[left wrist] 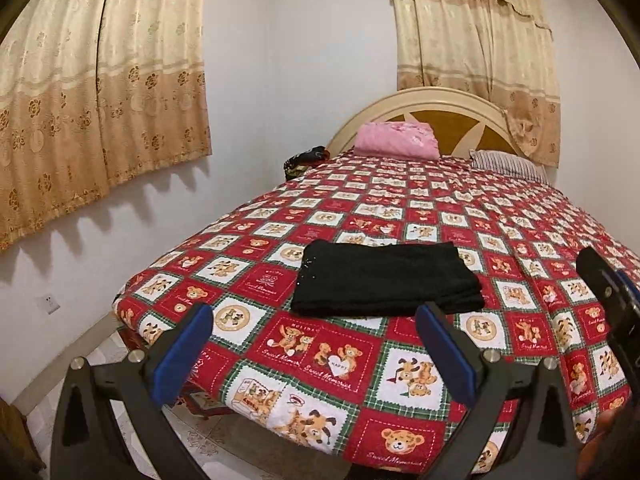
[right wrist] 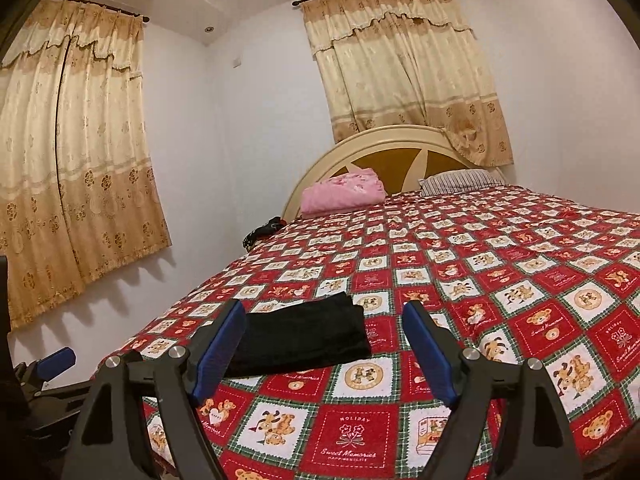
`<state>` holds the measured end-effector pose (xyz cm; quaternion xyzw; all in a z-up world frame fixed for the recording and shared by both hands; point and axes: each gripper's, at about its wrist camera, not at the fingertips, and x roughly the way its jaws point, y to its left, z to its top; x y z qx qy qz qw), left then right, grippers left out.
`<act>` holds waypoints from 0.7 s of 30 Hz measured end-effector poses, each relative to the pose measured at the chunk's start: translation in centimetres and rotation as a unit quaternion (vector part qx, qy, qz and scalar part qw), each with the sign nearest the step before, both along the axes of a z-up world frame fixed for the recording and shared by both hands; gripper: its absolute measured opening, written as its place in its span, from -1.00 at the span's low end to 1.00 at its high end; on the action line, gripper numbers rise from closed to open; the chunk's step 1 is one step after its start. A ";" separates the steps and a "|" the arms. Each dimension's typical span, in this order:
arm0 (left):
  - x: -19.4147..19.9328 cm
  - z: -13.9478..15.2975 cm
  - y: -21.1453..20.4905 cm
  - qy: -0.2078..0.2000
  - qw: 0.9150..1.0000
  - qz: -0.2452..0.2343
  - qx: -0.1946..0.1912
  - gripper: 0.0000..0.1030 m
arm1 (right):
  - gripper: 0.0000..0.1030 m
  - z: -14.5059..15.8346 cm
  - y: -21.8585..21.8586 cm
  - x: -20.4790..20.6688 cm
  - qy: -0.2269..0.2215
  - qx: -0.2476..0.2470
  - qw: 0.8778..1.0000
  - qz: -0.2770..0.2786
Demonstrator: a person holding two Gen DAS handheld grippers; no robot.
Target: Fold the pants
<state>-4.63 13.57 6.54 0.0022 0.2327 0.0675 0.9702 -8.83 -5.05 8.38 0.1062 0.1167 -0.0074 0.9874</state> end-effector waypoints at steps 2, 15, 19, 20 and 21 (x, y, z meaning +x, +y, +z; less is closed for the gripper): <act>-0.1 0.0 -0.3 -0.001 1.000 0.001 0.008 1.00 | 0.59 -0.1 0.0 0.1 0.004 0.003 1.000 0.000; -0.1 -0.3 -0.4 0.007 1.000 0.001 0.011 1.00 | 0.59 -0.2 0.0 0.3 0.009 0.002 1.000 0.002; -0.1 -0.3 -0.4 0.007 1.000 0.002 0.011 1.00 | 0.59 -0.2 0.0 0.4 0.012 0.003 1.000 0.001; -0.1 -0.3 -0.4 0.008 1.000 0.001 0.012 1.00 | 0.59 -0.3 -0.1 0.4 0.013 0.003 1.000 0.001; -0.1 -0.3 -0.4 0.008 1.000 0.001 0.012 1.00 | 0.59 -0.3 -0.1 0.4 0.013 0.003 1.000 0.001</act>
